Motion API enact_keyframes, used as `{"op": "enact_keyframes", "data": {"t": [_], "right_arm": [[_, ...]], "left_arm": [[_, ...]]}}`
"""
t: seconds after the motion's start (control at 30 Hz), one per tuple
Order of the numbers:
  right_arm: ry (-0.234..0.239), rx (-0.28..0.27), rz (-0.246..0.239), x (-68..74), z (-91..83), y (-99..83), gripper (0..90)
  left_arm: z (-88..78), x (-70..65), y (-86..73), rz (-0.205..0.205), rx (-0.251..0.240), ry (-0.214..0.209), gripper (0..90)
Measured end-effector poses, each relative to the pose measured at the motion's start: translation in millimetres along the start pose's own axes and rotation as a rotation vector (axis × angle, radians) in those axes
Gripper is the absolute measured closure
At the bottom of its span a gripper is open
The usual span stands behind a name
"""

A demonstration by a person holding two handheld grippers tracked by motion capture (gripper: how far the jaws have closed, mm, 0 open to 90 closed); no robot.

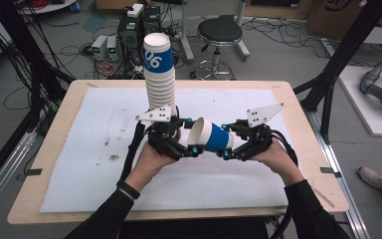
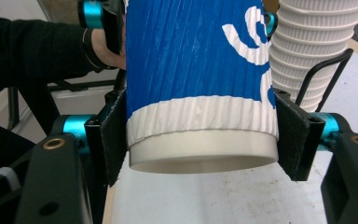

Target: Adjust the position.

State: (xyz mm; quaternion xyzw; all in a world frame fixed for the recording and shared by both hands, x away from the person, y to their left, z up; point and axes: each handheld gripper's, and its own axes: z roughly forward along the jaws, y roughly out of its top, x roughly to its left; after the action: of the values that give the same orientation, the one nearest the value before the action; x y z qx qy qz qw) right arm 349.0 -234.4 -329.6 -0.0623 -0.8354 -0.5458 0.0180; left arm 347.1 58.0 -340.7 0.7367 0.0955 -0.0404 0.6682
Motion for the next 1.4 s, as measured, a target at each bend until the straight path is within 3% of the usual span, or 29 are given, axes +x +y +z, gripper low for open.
{"op": "enact_keyframes", "data": {"t": [0.1, 0.27, 0.47, 0.6, 0.8, 1.1, 1.17, 1.4], "right_arm": [[0.005, 0.005, -0.009, -0.4, 3.3, -0.6, 29.7], [0.005, 0.023, -0.011, 0.0, 6.2, -1.4, 29.9], [-0.002, 0.059, -0.015, 0.8, 7.3, -2.3, 28.8], [-0.029, 0.103, -0.023, 4.0, 5.2, 1.4, 23.5], [-0.038, 0.136, -0.025, 5.8, 12.9, 2.3, 22.0], [-0.032, 0.141, -0.028, 6.7, 23.9, 1.6, 21.2], [-0.021, 0.152, -0.035, 6.2, 27.1, 1.3, 29.3], [0.013, 0.123, -0.027, 4.6, 29.1, -0.7, 30.5]], "left_arm": [[-2.1, -0.3, 0.5, 0.004, -0.015, -0.005, 16.7], [-3.5, -0.1, 0.9, 0.026, 0.008, -0.006, 20.0], [-3.6, -1.5, 4.0, 0.061, 0.071, 0.004, 21.8], [-4.1, -4.4, 9.4, 0.101, 0.158, 0.034, 22.3], [-5.7, -6.1, 11.9, 0.109, 0.154, 0.041, 23.1], [-6.4, -8.9, 17.4, 0.121, 0.162, 0.039, 23.6], [-5.5, -9.7, 17.8, 0.121, 0.161, 0.033, 23.6], [-2.5, -11.9, 18.9, 0.11, 0.135, 0.041, 17.1]]}}
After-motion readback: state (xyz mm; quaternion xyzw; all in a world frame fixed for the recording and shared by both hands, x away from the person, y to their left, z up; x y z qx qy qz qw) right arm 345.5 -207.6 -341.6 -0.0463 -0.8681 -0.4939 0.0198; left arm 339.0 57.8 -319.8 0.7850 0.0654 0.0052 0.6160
